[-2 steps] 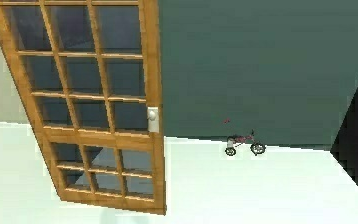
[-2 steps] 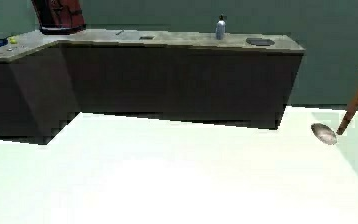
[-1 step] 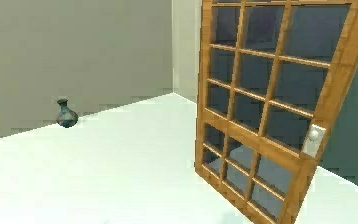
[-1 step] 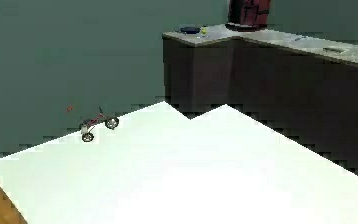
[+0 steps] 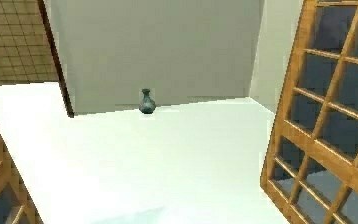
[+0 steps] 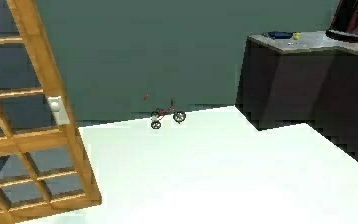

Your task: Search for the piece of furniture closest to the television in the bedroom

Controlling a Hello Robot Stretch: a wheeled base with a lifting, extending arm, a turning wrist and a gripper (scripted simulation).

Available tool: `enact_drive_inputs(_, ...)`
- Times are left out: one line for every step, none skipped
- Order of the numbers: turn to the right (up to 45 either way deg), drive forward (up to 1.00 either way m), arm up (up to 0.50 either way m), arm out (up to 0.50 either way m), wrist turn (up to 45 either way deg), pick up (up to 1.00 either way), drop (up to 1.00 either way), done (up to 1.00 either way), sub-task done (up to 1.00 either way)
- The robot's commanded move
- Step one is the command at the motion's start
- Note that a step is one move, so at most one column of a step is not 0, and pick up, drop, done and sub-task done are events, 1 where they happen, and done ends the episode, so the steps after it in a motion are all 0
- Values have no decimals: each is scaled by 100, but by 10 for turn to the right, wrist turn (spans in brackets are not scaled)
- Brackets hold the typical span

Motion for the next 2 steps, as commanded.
enact_drive_inputs(0,65,0,0,0,0,0,0,0)
enact_drive_inputs(-330,0,0,0,0,0,0,0,0)
